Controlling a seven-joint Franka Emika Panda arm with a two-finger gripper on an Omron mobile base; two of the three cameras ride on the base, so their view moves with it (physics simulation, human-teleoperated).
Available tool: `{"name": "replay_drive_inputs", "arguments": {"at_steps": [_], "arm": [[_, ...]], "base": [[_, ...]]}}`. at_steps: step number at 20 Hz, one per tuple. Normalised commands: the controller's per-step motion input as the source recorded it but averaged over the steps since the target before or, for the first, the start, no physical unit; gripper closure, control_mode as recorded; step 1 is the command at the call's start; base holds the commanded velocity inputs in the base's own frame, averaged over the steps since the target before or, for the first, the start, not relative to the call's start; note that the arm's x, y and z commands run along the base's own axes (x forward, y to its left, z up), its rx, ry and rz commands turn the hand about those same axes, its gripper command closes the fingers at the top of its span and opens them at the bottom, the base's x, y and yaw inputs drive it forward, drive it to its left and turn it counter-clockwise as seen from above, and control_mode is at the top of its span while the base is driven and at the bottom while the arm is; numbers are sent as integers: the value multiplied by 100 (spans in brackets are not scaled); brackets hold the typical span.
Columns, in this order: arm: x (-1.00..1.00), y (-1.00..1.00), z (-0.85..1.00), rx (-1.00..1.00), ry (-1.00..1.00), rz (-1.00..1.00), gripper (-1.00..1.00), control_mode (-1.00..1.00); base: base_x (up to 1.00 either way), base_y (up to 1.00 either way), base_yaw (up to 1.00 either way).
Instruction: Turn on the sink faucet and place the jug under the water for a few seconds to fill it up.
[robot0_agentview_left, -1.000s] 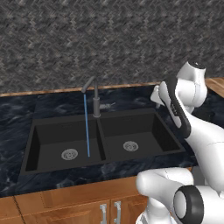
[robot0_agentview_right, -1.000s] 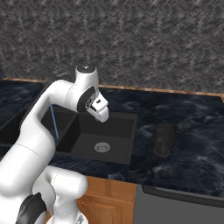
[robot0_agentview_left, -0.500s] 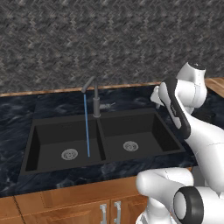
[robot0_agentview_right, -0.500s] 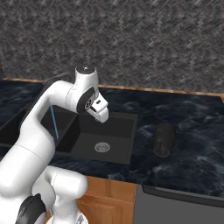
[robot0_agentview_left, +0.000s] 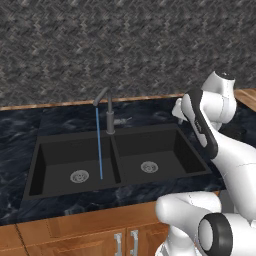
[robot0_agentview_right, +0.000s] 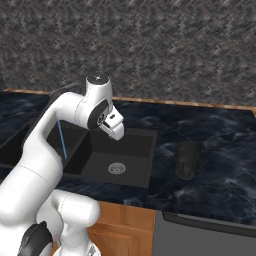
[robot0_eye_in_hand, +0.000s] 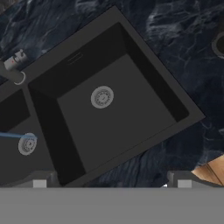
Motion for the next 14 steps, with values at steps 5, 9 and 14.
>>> {"name": "replay_drive_inputs", "arguments": {"at_steps": [5, 9, 14], "arm": [[-1, 1, 0, 0, 0, 0, -100, -100], [-29, -19, 0, 0, 0, 0, -100, -100], [-58, -85, 0, -1, 0, 1, -100, -100]], "base": [[0, 0, 0], [0, 0, 0], [0, 0, 0]]}}
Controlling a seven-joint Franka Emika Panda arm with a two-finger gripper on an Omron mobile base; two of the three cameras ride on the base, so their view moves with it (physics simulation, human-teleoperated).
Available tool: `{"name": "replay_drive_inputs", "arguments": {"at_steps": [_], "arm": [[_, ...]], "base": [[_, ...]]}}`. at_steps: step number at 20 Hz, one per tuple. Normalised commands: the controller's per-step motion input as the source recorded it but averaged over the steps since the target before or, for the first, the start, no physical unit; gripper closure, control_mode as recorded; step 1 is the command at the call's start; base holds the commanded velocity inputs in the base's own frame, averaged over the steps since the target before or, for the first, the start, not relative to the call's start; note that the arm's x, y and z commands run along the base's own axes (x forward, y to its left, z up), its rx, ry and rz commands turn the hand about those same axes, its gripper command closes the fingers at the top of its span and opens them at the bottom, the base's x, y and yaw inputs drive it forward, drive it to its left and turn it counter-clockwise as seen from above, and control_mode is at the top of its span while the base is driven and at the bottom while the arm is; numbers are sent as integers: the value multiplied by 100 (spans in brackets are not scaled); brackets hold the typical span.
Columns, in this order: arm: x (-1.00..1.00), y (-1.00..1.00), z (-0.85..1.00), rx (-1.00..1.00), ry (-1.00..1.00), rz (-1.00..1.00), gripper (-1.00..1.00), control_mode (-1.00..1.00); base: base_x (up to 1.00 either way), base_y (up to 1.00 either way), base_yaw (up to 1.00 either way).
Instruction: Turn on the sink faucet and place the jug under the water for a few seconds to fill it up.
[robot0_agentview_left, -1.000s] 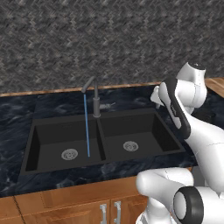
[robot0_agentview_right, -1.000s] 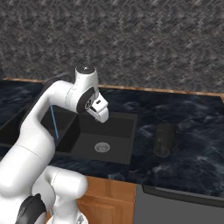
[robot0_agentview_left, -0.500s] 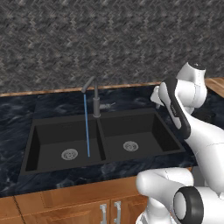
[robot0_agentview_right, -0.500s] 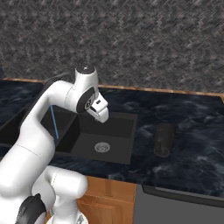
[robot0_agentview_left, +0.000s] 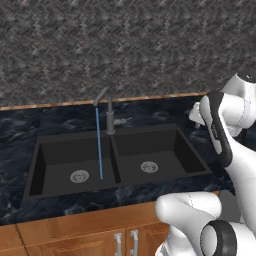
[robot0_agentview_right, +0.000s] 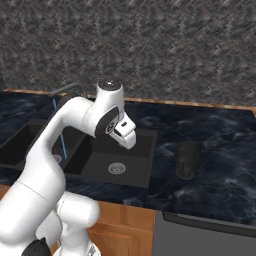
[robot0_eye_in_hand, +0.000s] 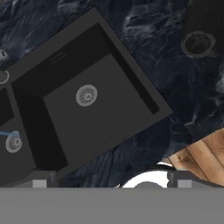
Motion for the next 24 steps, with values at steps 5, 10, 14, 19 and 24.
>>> {"name": "replay_drive_inputs", "arguments": {"at_steps": [5, 10, 14, 19, 24], "arm": [[-53, -100, 0, -1, 0, 1, -100, -100], [-34, -100, -11, -8, 0, 0, -100, -100], [5, -100, -52, -12, 1, 0, -100, -100], [39, -94, -77, -16, 4, -8, -100, -100], [48, -55, -74, -17, 0, -16, -100, -100]], "base": [[0, 0, 0], [0, 0, 0], [0, 0, 0], [0, 0, 0], [0, 0, 0]]}}
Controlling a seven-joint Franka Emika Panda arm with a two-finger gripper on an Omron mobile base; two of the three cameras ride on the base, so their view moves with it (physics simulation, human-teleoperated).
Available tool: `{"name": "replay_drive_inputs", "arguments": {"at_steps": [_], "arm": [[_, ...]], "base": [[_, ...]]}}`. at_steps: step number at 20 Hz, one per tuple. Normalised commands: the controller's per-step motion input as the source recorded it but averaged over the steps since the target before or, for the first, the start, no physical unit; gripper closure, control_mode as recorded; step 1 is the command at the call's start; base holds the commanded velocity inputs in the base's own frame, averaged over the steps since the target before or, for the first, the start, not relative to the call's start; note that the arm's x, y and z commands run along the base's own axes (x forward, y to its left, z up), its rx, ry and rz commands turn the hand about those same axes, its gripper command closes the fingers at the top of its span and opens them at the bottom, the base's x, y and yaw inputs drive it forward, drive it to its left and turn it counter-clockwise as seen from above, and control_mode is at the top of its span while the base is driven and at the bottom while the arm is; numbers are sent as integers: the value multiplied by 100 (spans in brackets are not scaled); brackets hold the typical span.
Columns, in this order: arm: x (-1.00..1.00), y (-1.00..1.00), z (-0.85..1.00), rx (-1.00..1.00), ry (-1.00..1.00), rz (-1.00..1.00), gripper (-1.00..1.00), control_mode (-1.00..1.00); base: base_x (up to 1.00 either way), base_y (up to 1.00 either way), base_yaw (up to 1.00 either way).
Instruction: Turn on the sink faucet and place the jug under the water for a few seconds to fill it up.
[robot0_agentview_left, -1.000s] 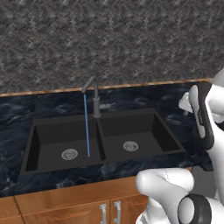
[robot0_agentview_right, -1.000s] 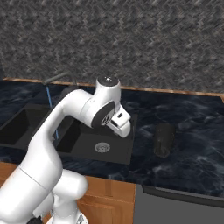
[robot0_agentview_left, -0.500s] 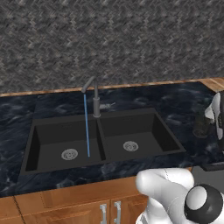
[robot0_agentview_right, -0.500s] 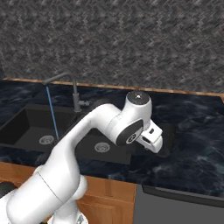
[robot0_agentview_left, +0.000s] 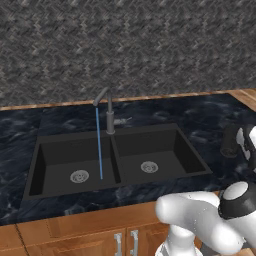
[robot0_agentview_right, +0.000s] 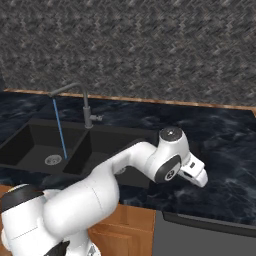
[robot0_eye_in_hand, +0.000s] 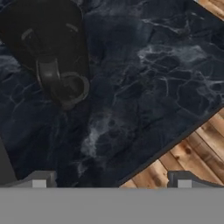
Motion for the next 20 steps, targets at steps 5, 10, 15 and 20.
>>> {"name": "replay_drive_inputs", "arguments": {"at_steps": [5, 10, 15, 20], "arm": [[43, -7, -21, -2, -1, -9, -100, -100], [6, 0, 0, 0, -1, 2, -100, -100], [0, 0, 1, 0, 0, 8, -100, -100], [16, 0, 1, 0, 0, 6, -100, -100]], "base": [[0, 0, 0], [0, 0, 0], [0, 0, 0], [0, 0, 0]]}}
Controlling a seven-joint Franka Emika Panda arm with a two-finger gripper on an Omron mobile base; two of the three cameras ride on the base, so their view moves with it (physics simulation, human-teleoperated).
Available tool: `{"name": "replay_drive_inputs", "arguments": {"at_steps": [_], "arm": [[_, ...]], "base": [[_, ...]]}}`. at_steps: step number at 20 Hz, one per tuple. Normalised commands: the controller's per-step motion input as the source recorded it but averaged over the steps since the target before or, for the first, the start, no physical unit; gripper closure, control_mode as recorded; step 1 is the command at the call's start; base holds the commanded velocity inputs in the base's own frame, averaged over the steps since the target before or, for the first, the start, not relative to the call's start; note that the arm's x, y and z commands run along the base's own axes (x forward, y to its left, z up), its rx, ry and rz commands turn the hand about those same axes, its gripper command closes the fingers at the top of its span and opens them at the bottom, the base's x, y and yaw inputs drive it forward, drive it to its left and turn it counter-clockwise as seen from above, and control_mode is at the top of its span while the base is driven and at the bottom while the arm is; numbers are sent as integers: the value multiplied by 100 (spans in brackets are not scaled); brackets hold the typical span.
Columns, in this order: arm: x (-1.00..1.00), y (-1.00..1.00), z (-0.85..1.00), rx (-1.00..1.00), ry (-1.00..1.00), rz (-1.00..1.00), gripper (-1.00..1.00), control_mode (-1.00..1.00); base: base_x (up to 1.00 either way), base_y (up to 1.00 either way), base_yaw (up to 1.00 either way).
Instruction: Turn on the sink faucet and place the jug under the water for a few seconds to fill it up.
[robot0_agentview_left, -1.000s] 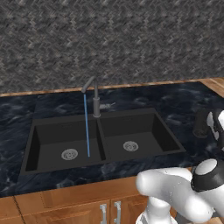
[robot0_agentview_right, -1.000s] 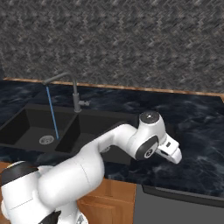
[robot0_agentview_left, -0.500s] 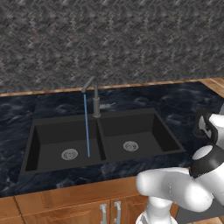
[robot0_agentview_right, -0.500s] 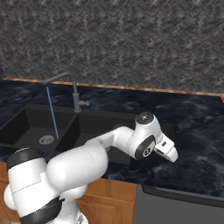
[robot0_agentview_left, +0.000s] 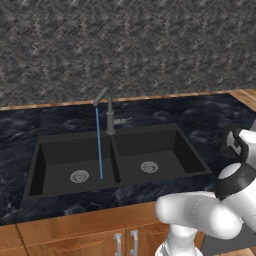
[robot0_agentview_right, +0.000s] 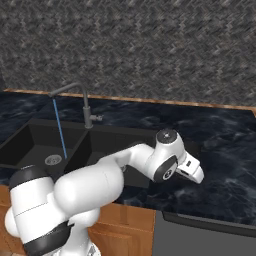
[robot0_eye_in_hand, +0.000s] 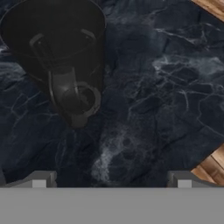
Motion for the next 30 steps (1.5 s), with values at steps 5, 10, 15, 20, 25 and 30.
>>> {"name": "replay_drive_inputs", "arguments": {"at_steps": [5, 10, 15, 20, 25, 30], "arm": [[26, 0, 0, 0, 0, 4, -100, -100], [26, 3, 0, 0, 0, 0, -100, -100], [36, 0, 0, 0, 0, 0, -100, -100], [29, 0, -6, 0, 0, 0, -100, -100], [18, 0, -19, 0, 0, 0, -100, -100], [7, 0, -30, 0, 0, 0, -100, -100]], "base": [[0, 0, 0], [0, 0, 0], [0, 0, 0], [0, 0, 0], [0, 0, 0], [0, 0, 0]]}}
